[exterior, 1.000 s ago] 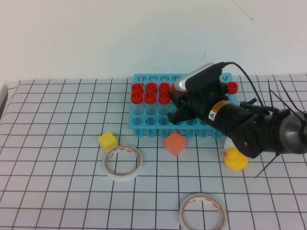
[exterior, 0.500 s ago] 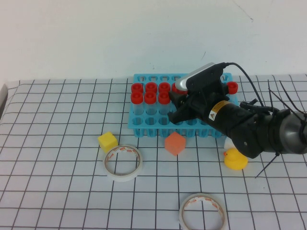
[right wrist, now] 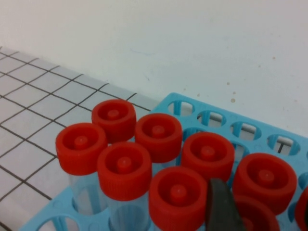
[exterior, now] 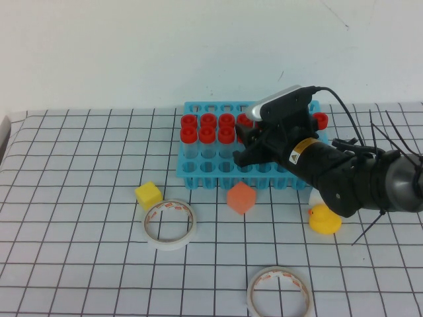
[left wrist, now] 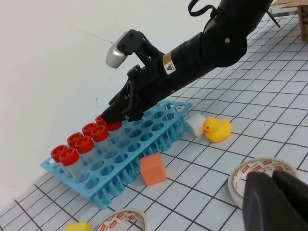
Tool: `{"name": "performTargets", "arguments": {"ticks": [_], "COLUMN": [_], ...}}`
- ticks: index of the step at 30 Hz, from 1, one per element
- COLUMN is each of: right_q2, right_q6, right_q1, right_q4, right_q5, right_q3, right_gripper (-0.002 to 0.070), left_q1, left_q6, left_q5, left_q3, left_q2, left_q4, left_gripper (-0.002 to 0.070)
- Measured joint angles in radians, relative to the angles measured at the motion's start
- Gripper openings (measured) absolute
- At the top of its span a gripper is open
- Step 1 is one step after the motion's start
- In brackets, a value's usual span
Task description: Place the test tubes
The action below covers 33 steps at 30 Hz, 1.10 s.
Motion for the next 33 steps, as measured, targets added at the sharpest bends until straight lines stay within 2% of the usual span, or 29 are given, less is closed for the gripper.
{"name": "performTargets", "arguments": {"ticks": [8, 11, 14, 17, 20, 28, 33], "right_q2": [-0.011, -0.050, -0.130, -0.228, -0.352, -0.752, -1.018], "right_q6": [-0.006, -0.006, 0.000, 0.000, 0.014, 0.021, 0.073], "right_q1": [0.000, 0.000, 0.000, 0.000, 0.000, 0.000, 0.000], "right_q4": [0.000, 0.000, -0.005, -0.007, -0.007, -0.063, -0.129], "right_q5": [0.000, 0.017, 0.038, 0.040, 0.040, 0.051, 0.189], "right_q3": [0.000, 0.002, 0.024, 0.079, 0.166, 0.459, 0.596], "right_gripper": [0.0356, 0.0335, 0.0235, 0.0078, 0.0020, 0.0000, -0.0001], "left_q1": [0.000, 0.000, 0.000, 0.000, 0.000, 0.000, 0.000], "left_q6": [0.000, 0.000, 0.000, 0.000, 0.000, 0.000, -0.003], "left_q5": [0.000, 0.000, 0.000, 0.000, 0.000, 0.000, 0.000], "left_q3": [0.000, 0.000, 0.000, 0.000, 0.000, 0.000, 0.000], "left_q2": [0.000, 0.000, 0.000, 0.000, 0.000, 0.000, 0.000], "left_q4": [0.000, 0.000, 0.000, 0.000, 0.000, 0.000, 0.000], "left_gripper": [-0.0001, -0.0001, -0.0001, -0.0001, -0.0001, -0.0001, -0.0001]}}
